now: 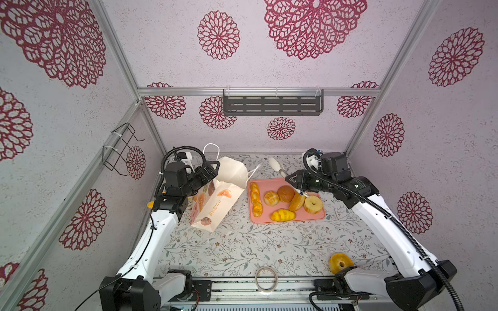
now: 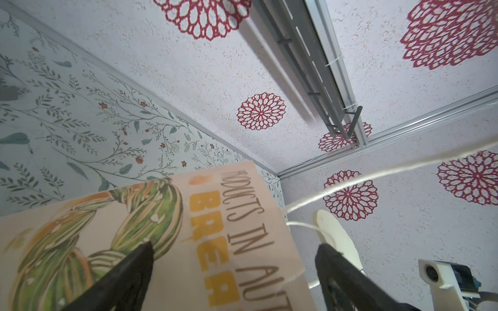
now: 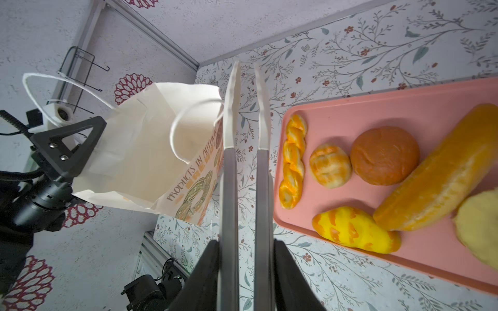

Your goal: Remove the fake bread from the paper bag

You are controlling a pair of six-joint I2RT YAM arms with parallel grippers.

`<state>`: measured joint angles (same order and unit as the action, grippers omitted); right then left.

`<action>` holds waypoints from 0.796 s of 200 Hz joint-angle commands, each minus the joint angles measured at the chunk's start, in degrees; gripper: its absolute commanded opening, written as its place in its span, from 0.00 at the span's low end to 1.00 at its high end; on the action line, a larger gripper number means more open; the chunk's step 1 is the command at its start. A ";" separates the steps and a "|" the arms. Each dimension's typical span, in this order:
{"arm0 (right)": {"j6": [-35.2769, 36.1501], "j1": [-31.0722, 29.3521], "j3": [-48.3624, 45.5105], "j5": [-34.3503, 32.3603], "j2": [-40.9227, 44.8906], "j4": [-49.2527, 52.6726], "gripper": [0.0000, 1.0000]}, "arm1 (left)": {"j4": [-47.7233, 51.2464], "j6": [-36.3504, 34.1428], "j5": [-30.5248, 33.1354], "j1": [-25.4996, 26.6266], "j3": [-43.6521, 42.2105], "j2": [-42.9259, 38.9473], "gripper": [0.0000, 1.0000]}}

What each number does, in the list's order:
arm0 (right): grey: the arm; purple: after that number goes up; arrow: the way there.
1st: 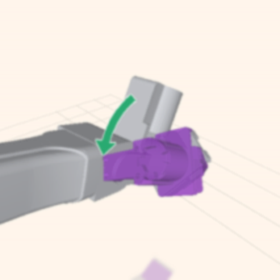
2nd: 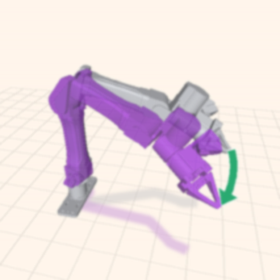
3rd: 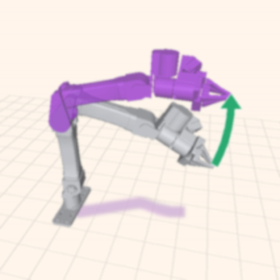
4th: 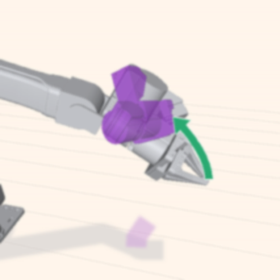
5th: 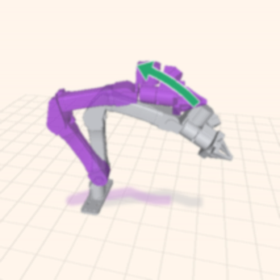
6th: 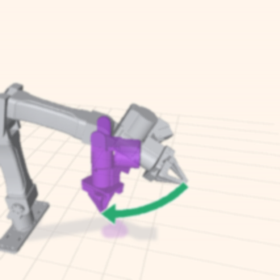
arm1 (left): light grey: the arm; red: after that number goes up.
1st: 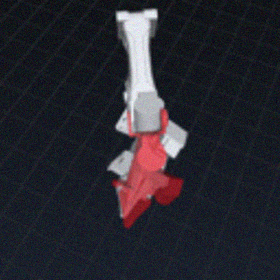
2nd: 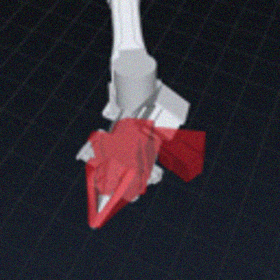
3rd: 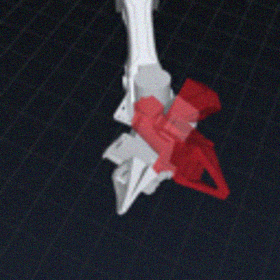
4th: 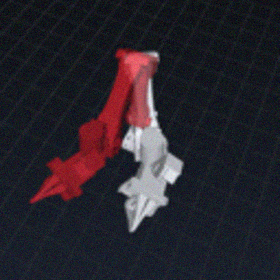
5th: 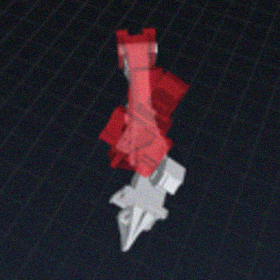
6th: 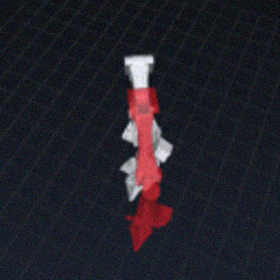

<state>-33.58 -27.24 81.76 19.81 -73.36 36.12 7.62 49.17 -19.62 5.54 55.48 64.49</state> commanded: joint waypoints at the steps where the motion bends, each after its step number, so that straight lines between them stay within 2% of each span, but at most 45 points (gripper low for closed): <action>1: -1.23 -1.35 4.08 0.58 0.59 -3.10 0.34 | -4.96 -0.96 3.97 0.26 -3.01 -5.97 0.97; 16: -1.35 -1.75 4.09 0.28 0.74 -2.38 0.34 | -3.88 -1.03 5.67 0.26 -5.94 -8.60 0.97; 47: -2.01 -4.02 2.52 0.36 0.77 -2.37 0.35 | -5.26 0.94 3.39 0.26 -13.96 -11.73 0.97; 66: -2.75 -5.81 2.37 0.46 0.74 -2.82 0.36 | -6.72 0.83 4.67 0.29 -17.40 -14.42 0.97; 78: -2.77 -6.07 2.48 -0.98 1.30 -1.84 0.36 | -7.05 -0.08 5.44 0.26 -18.50 -15.84 0.97; 92: -0.58 -5.53 3.02 -5.61 1.91 2.49 0.36 | -6.43 -1.16 5.21 0.17 -18.58 -16.66 0.97; 122: 7.65 0.70 4.68 -17.36 -0.15 14.80 0.33 | -5.78 -2.23 4.31 0.22 -17.98 -16.85 0.97; 137: 12.05 7.29 3.05 -20.98 -0.89 15.35 0.31 | -5.99 -2.04 4.12 0.17 -17.70 -16.85 0.97; 159: 21.45 14.87 -1.57 -31.24 -2.69 10.23 0.29 | -6.11 -1.46 3.99 0.19 -17.34 -17.10 0.97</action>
<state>-24.16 -19.22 83.40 3.18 -74.56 48.53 3.22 48.21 -15.18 5.63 36.49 47.90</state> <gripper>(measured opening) 0.299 0.974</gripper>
